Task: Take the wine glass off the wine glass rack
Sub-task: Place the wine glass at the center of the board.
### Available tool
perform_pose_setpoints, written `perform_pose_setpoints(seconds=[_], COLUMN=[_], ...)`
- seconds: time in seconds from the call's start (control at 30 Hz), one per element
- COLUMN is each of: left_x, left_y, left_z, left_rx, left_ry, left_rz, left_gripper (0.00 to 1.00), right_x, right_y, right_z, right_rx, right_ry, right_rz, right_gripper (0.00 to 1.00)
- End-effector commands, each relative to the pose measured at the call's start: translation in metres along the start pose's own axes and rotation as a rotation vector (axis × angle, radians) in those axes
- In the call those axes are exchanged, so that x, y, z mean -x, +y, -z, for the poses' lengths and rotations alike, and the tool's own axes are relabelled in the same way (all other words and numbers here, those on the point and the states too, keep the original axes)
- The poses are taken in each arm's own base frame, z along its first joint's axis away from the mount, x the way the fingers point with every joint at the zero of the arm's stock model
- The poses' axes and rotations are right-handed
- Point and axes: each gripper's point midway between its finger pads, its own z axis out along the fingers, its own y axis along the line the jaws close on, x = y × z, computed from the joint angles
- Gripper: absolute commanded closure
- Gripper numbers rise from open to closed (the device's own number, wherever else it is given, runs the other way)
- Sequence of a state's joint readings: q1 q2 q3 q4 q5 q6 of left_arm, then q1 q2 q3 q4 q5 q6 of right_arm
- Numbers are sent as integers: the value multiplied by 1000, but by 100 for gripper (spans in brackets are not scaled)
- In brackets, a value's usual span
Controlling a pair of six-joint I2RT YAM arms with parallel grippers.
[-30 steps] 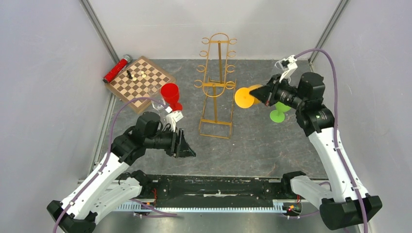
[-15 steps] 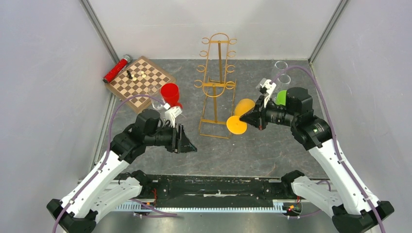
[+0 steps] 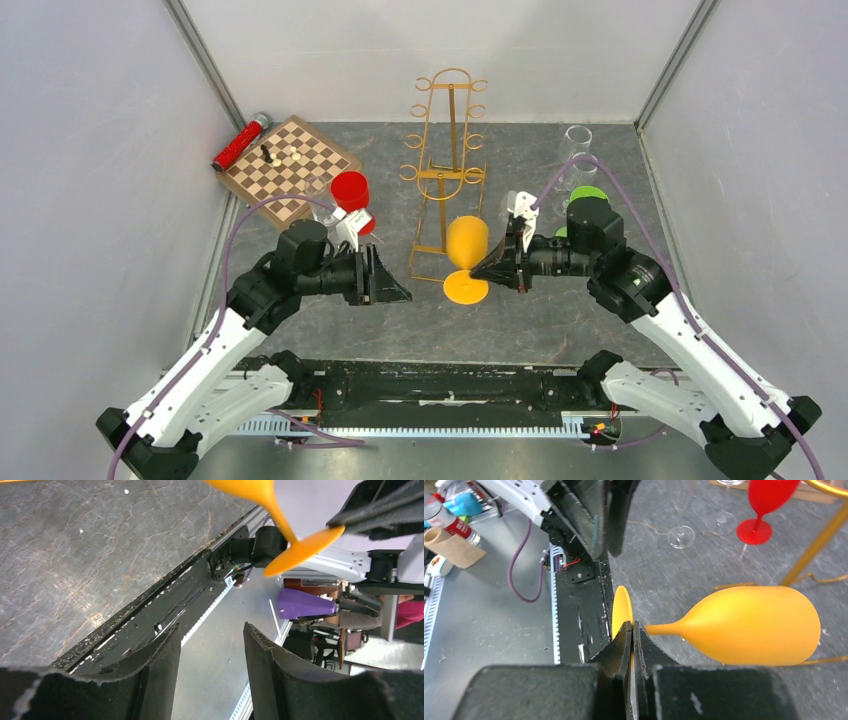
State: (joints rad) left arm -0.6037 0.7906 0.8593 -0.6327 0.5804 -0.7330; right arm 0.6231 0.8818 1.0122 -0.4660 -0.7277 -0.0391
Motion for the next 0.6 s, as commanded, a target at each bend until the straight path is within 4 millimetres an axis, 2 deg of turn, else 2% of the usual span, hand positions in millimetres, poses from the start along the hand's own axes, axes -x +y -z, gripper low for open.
perform_pose_setpoints(seconds=[0.0, 0.2, 0.57], left_x=[18, 24, 19], left_y=[-28, -40, -38], left_z=[6, 8, 3], left_rx=[-81, -116, -146], left_ry=[-69, -84, -68], left_rz=[72, 159, 314], left_gripper=[44, 44, 43], right_x=[24, 30, 46], right_y=[16, 29, 52], right_z=[-11, -29, -55], right_rx=[57, 75, 81], right_ry=[-68, -81, -108], right_rz=[128, 188, 308], right_gripper=[100, 100, 100])
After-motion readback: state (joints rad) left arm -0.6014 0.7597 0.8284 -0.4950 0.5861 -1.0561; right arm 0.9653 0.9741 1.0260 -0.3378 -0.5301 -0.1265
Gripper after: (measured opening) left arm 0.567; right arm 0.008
